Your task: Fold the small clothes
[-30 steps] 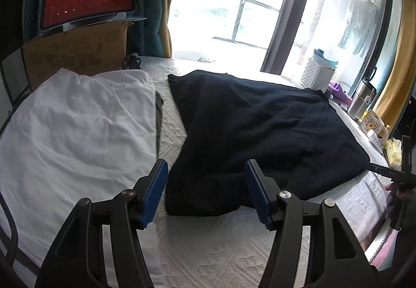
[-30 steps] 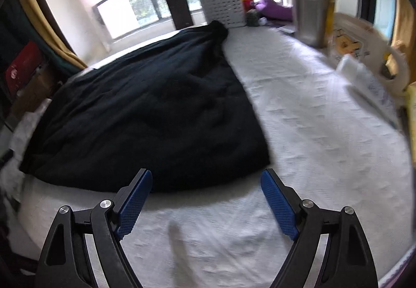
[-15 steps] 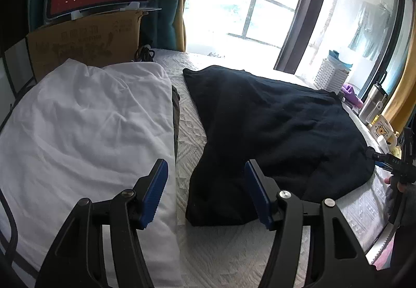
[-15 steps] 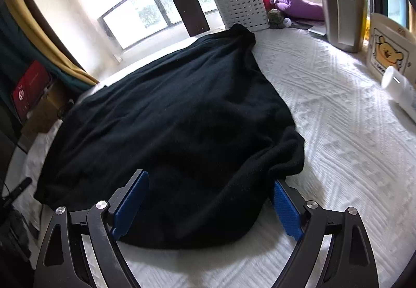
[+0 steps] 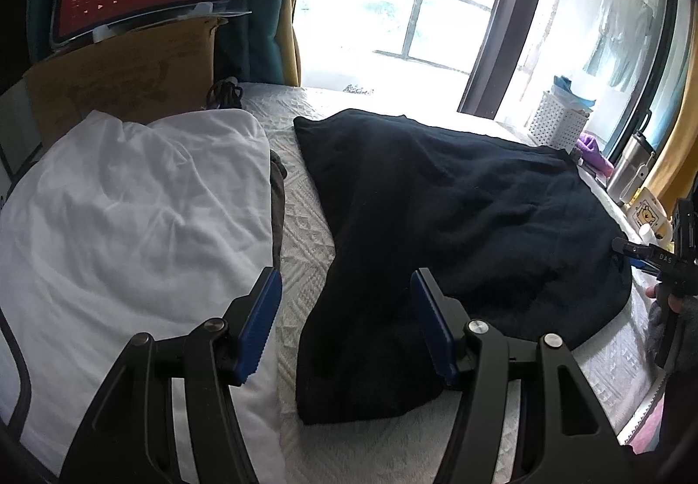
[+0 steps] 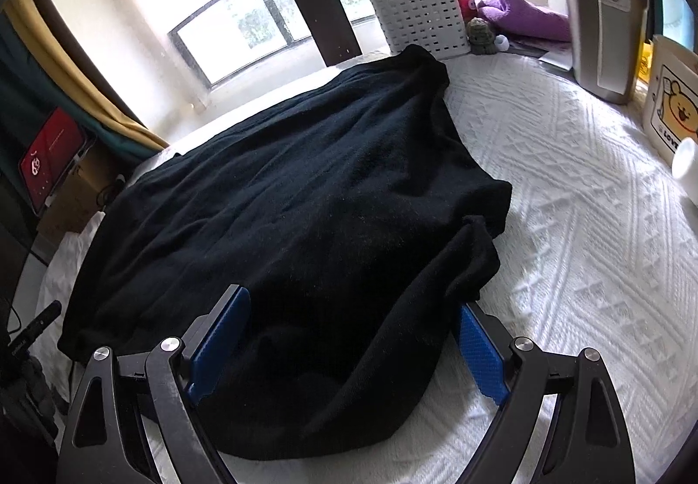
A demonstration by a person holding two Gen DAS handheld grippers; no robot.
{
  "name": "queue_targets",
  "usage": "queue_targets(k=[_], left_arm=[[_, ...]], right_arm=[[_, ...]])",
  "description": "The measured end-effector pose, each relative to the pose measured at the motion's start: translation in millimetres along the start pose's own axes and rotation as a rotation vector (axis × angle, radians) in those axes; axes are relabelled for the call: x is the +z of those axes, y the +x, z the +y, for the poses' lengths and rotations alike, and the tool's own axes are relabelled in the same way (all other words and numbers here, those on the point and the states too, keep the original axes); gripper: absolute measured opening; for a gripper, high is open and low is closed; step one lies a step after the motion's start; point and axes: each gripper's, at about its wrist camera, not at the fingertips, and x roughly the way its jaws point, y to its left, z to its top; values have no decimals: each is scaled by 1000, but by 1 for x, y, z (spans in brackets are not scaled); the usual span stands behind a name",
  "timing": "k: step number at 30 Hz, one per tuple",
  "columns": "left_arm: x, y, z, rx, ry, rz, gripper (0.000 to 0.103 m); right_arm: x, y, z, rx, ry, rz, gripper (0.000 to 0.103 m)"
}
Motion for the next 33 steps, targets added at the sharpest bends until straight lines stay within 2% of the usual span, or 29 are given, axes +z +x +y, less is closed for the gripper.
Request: queue_targets(k=[20,29,31,33], left_arm=[[13,32,3,-1,23,49,62],[21,47,0,-12,21,75,62],[23,49,-2,-13,29,79,62],[25,50,-4,-13,35,81,62]], right_arm=[[28,32,12,-30,-39,-9,92],[40,44,13,37,-42,-20,91],[43,48,15,61,-47,-17,89],[46,52,17,75,-54,-14,81]])
